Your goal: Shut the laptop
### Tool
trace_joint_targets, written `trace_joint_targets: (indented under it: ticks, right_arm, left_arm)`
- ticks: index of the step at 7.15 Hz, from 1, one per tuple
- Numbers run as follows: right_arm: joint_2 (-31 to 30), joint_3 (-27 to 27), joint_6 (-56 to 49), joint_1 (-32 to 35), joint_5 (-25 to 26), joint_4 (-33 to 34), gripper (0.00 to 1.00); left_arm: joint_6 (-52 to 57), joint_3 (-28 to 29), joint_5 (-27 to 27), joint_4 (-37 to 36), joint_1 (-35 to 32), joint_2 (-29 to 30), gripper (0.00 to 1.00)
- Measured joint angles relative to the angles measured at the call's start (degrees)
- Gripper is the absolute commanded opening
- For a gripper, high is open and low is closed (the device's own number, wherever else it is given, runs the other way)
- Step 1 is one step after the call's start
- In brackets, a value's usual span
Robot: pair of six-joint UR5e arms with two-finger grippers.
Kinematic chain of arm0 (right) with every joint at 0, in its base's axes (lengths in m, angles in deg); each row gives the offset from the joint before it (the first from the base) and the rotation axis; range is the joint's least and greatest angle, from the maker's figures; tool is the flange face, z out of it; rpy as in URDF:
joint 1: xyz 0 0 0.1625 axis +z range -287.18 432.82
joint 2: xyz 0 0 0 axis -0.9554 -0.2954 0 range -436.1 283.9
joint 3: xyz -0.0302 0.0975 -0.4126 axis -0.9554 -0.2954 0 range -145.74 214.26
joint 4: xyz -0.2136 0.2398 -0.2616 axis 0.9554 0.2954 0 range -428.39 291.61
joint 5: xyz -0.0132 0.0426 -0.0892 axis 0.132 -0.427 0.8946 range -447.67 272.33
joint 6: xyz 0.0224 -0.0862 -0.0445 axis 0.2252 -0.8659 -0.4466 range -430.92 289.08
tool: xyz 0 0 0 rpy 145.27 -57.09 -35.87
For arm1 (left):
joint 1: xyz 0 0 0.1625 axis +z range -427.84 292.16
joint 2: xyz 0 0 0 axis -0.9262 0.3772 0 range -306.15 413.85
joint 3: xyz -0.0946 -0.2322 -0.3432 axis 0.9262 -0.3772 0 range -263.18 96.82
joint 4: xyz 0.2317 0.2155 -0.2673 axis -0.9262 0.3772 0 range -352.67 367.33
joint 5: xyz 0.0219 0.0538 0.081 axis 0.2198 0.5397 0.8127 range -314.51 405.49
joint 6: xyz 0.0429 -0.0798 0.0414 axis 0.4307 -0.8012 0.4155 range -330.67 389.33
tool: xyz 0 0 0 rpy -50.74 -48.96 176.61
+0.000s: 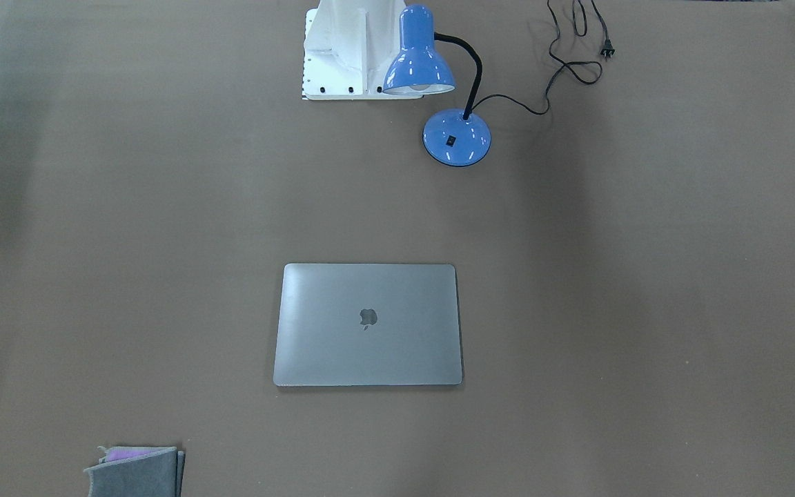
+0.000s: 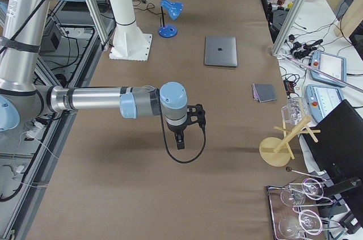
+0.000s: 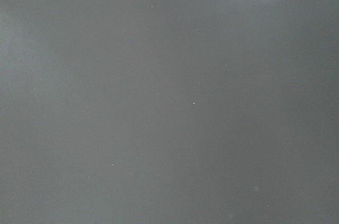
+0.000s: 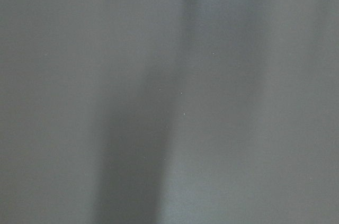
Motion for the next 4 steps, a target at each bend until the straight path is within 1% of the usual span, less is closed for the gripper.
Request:
trace_joint_targets:
  ticks: [4]
  right_arm:
    - [-0.04, 0.36, -0.11, -0.04, -0.41, -0.36, 1.00]
  left_arm:
    - [-0.37, 1.06, 0.11, 0.04, 0.10, 0.16, 0.98]
